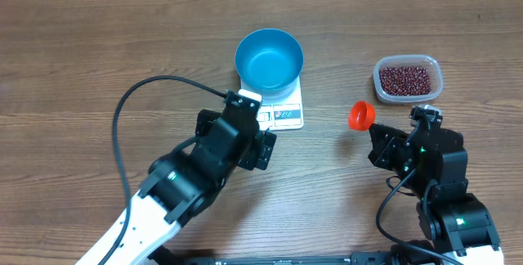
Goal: Scoop item into bowl and weigh 150g on scale
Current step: 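Lift the left gripper off the scale and retract it toward the front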
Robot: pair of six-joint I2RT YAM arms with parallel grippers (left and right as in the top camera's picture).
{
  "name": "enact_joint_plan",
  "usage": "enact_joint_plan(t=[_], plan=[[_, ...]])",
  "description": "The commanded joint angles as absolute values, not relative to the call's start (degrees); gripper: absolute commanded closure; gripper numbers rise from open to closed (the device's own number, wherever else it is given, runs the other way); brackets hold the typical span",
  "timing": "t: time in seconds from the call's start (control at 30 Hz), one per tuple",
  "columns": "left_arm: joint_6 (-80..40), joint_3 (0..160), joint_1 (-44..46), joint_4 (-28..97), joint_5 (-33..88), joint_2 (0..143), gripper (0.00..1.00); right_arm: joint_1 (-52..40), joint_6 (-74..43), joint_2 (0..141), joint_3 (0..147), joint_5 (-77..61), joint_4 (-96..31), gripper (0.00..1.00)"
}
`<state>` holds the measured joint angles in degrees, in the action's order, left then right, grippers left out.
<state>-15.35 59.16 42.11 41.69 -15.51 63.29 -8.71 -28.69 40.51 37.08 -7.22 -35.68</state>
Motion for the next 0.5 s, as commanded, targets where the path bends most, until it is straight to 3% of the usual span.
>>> enact_joint_plan(t=[0.0,0.47], plan=[[-12.84,58.46,43.94,41.08,-17.63,59.27,0.0,-8.88,-28.42,40.32,38.72,-7.11,-35.46,0.96],[-14.59,44.66,45.04,26.98,-20.91,57.08,0.0,-8.88,-28.38,40.32,38.72,-7.05,-35.97,0.96]])
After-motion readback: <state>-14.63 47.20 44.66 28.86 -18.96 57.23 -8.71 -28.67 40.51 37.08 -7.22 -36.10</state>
